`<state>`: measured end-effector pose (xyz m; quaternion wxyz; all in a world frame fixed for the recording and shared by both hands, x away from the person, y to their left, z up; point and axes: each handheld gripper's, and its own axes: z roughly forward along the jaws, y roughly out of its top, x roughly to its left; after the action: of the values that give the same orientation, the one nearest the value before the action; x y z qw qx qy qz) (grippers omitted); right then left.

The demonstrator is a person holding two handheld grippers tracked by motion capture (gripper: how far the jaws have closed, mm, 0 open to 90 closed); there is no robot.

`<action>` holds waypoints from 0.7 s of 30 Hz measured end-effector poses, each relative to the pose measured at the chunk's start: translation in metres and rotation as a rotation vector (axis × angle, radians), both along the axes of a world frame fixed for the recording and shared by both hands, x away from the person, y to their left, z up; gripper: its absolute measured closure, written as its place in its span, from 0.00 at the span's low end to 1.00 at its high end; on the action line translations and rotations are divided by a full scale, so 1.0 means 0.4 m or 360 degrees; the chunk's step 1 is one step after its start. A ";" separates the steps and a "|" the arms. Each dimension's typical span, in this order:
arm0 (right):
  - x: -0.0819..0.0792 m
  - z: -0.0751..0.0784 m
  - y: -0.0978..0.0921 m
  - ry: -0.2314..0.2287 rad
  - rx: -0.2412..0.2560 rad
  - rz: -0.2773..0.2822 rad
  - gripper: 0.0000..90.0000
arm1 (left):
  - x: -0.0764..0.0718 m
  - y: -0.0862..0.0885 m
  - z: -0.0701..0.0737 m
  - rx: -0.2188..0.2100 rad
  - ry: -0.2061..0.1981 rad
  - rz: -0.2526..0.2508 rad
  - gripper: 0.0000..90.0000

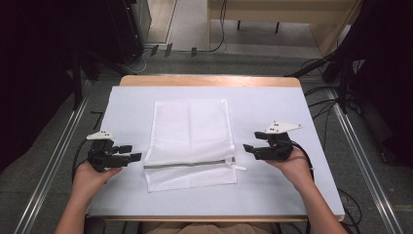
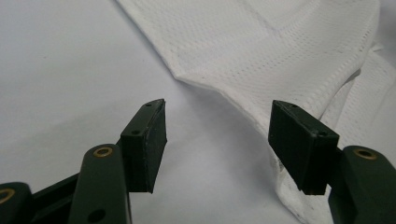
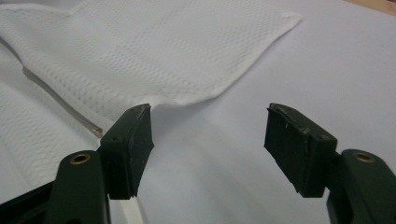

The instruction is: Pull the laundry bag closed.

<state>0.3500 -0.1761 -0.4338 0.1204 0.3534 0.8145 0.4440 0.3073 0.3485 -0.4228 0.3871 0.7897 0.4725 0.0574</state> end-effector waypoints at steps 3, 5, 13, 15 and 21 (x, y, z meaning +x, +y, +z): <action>0.006 -0.004 -0.020 0.0003 0.0002 -0.0038 0.35 | 0.002 0.005 -0.001 -0.0003 -0.0011 0.0027 0.41; 0.010 -0.008 -0.030 0.0006 -0.0002 -0.0057 0.34 | 0.002 0.008 -0.002 0.0003 -0.0002 0.0052 0.40; 0.032 -0.031 -0.045 0.0046 -0.0022 -0.0125 0.31 | 0.010 0.019 -0.010 0.0019 0.0018 0.0119 0.39; 0.037 -0.038 -0.045 0.0064 -0.0038 -0.0143 0.31 | 0.012 0.021 -0.012 0.0025 0.0022 0.0131 0.39; 0.044 -0.048 -0.044 0.0082 -0.0059 -0.0163 0.30 | 0.013 0.025 -0.014 0.0044 0.0032 0.0146 0.39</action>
<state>0.3677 -0.1937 -0.4530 0.1284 0.4037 0.8062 0.4130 0.3125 0.3585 -0.4285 0.3683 0.7729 0.5114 0.0736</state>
